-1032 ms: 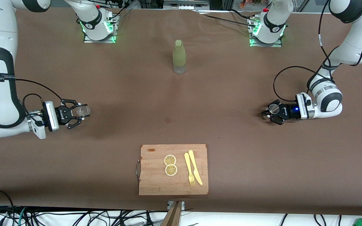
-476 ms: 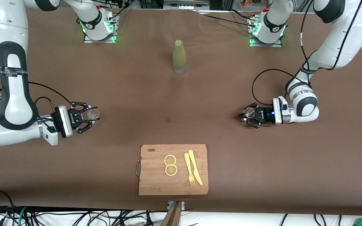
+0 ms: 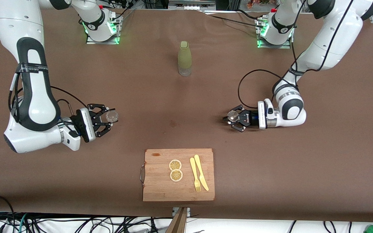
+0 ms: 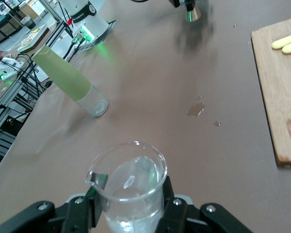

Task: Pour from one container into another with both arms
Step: 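Lift the beaker with the right gripper while the left gripper brings the jigger, then tilt the beaker with the right gripper, pouring into the jigger held by the left gripper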

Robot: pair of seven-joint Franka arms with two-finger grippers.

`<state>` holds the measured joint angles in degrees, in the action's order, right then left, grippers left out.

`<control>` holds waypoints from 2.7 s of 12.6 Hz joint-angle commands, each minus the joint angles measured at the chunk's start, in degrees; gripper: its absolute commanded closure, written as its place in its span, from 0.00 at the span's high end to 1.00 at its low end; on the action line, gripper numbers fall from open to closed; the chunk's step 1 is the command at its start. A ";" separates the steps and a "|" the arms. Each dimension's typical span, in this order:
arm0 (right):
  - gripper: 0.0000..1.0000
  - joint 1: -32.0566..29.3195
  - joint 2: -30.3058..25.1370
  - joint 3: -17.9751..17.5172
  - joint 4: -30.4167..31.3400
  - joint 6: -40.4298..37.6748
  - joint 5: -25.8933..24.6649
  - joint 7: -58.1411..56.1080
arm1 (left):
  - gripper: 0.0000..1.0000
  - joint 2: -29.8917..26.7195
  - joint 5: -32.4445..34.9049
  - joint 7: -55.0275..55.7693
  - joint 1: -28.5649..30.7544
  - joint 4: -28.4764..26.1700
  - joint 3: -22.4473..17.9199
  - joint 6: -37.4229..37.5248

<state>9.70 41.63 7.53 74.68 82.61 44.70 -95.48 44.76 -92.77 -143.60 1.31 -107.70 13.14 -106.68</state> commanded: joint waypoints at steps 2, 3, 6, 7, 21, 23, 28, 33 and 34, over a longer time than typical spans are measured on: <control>0.12 4.96 -0.93 0.56 -1.65 2.89 -0.22 6.87 | 0.00 1.29 -3.03 1.13 -6.21 3.11 -0.49 -3.27; 0.12 6.54 -1.46 0.65 -1.65 4.47 -0.75 9.32 | 0.00 2.17 -2.94 1.13 -7.27 4.42 -0.49 -3.53; 0.12 9.71 -2.16 0.65 -1.65 7.02 -0.75 15.49 | 0.00 6.65 -3.47 -0.26 -10.52 10.21 -0.49 -3.62; 0.12 10.86 -2.16 0.65 -1.65 7.90 -0.84 16.72 | 0.00 7.36 -4.17 -0.97 -10.97 11.45 -0.57 -4.06; 0.13 24.66 -1.90 1.70 -1.47 20.30 -5.85 35.44 | 0.00 13.42 -10.33 -4.84 -15.63 17.97 0.91 -10.74; 0.13 26.06 -1.55 2.23 -1.65 21.44 -6.03 37.29 | 0.00 14.30 -10.33 -4.84 -15.63 19.10 2.32 -12.31; 0.13 27.13 -0.32 2.49 -1.64 23.12 -7.61 38.70 | 0.00 15.53 -11.20 -6.15 -15.72 19.37 4.07 -13.11; 0.13 28.53 0.38 3.28 -1.47 23.91 -7.70 39.32 | 0.00 16.42 -11.64 -6.86 -15.72 19.99 4.61 -13.99; 0.13 28.62 0.56 3.20 -1.47 24.26 -8.57 39.58 | 0.00 16.68 -11.64 -6.95 -15.72 20.07 4.61 -13.99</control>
<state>37.18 42.46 10.06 73.03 105.92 37.60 -57.37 60.14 -102.18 -148.51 -14.14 -89.30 17.37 -119.86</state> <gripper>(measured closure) 0.511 0.912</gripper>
